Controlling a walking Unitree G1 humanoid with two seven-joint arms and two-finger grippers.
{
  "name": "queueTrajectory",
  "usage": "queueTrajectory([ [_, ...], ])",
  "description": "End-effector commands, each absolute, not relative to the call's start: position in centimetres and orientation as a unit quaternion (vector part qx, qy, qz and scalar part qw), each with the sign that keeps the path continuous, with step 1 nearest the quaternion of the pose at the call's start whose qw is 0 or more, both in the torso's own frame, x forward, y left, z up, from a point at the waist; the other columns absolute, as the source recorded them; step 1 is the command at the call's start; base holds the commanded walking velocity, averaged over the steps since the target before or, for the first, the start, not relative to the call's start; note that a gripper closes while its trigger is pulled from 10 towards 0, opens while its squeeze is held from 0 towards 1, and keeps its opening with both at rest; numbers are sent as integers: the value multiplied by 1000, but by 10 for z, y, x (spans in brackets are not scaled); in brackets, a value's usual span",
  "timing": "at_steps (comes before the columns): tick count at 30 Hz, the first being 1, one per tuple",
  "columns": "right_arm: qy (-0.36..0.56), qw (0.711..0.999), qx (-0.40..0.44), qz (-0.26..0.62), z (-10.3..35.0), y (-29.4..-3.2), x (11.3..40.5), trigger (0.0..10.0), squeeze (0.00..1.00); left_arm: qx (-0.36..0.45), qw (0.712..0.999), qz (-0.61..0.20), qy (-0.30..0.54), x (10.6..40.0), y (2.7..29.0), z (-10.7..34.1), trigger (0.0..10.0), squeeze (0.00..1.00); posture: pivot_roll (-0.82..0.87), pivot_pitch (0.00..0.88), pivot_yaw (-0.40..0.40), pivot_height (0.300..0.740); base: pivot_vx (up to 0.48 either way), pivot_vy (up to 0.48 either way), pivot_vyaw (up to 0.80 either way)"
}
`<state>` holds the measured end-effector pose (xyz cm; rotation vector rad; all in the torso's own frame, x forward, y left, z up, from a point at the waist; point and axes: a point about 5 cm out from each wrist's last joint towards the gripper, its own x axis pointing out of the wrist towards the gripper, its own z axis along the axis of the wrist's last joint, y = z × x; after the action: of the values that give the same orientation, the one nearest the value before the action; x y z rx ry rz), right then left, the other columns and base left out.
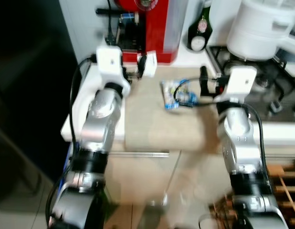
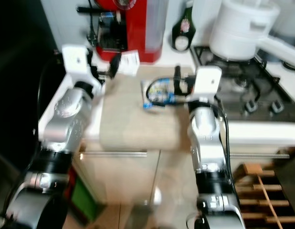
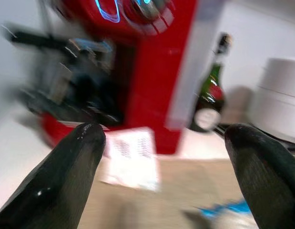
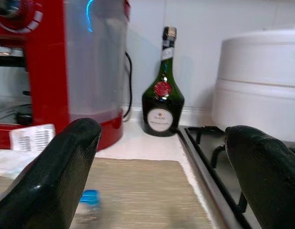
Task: Restocking fridge
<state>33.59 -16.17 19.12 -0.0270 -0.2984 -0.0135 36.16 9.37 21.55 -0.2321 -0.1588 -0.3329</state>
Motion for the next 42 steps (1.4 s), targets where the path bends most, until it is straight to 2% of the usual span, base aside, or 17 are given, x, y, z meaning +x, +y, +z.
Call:
queueTrajectory([
  [1, -143, 990, -11, -19, 190, -169, 333, 10000, 1000, -135, 966, -216, -49, 361, 79, 216, 10000, 0, -126, 0, 13, 740, 0, 0, 0],
  [3, -142, 990, -11, -20, 190, -169, 333, 10000, 1000, -137, 963, -228, -36, 361, 76, 214, 10000, 0, -126, 0, 13, 740, 0, 0, 0],
  [4, -140, 990, -10, -21, 188, -169, 332, 10000, 1000, -159, 953, -256, 1, 362, 69, 209, 10000, 0, -128, 0, 18, 740, 0, 0, 0],
  [11, -134, 990, -6, -30, 184, -170, 328, 10000, 1000, -205, 932, -283, 96, 367, 59, 189, 10000, 0, -140, 0, 32, 740, 0, 0, 0],
  [17, -132, 990, -5, -40, 181, -173, 322, 10000, 1000, -223, 916, -304, 134, 366, 46, 178, 10000, 0, -160, 0, 48, 740, 0, 0, 0],
  [21, -133, 990, -7, -45, 182, -175, 319, 10000, 1000, -202, 922, -296, 146, 371, 44, 173, 10000, 0, -177, 11, 53, 740, 0, 0, 0],
  [27, -128, 990, -13, -55, 180, -180, 313, 10000, 1000, -157, 947, -241, 144, 381, 54, 168, 10000, 0, -201, 32, 57, 740, 0, 0, 0],
  [33, -124, 991, -16, -57, 179, -182, 308, 10000, 1000, -153, 956, -214, 132, 385, 60, 169, 10000, 0, -214, 40, 54, 740, 0, 0, 0],
  [39, -119, 991, -17, -52, 179, -181, 307, 10000, 1000, -129, 969, -199, 63, 387, 66, 191, 10000, 0, -216, 42, 53, 740, 0, 0, 0],
  [42, -116, 993, 3, -31, 178, -175, 307, 10000, 1000, -104, 980, -168, 1, 386, 77, 205, 10000, 0, -208, 46, 47, 740, 0, 0, 0],
])
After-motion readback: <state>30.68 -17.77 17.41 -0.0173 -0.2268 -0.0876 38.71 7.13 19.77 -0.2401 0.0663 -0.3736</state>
